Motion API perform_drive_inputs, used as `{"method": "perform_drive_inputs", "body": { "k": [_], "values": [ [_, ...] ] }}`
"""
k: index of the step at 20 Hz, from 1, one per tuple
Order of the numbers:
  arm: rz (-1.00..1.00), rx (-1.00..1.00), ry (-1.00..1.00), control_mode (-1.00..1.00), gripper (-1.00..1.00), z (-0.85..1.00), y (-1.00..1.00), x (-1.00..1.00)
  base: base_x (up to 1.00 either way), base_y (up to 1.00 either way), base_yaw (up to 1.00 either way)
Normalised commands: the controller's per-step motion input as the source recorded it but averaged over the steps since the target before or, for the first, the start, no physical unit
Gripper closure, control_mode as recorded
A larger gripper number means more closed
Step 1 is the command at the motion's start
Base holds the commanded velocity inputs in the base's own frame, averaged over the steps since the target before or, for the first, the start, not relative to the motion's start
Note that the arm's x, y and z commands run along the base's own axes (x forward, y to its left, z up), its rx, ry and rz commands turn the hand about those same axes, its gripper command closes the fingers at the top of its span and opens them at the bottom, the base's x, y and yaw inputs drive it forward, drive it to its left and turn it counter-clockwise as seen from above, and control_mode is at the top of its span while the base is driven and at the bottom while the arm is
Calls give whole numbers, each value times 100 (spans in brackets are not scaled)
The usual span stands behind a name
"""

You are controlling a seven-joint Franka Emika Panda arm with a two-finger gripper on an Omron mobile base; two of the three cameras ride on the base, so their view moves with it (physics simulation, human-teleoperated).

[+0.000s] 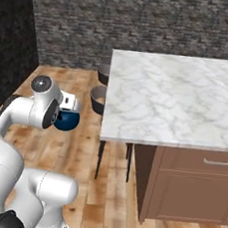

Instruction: The kettle is done boiling. Turn off the stove, then wait for 300 timesteps before moving the kettle to the dining table.

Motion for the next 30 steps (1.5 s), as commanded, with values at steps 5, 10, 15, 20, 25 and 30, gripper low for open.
{"method": "perform_drive_inputs", "body": {
  "k": [5,10,15,20,25,30],
  "values": [
    [0,0,0,100,100,0,0,0,41,46,-17],
    [0,0,0,100,100,0,0,0,51,16,-20],
    [0,0,0,100,100,0,0,0,46,12,-22],
    [0,0,0,100,100,0,0,0,47,18,-20],
    [0,0,0,100,100,0,0,0,42,9,-20],
    [0,0,0,100,100,0,0,0,37,4,-19]
  ]
}}
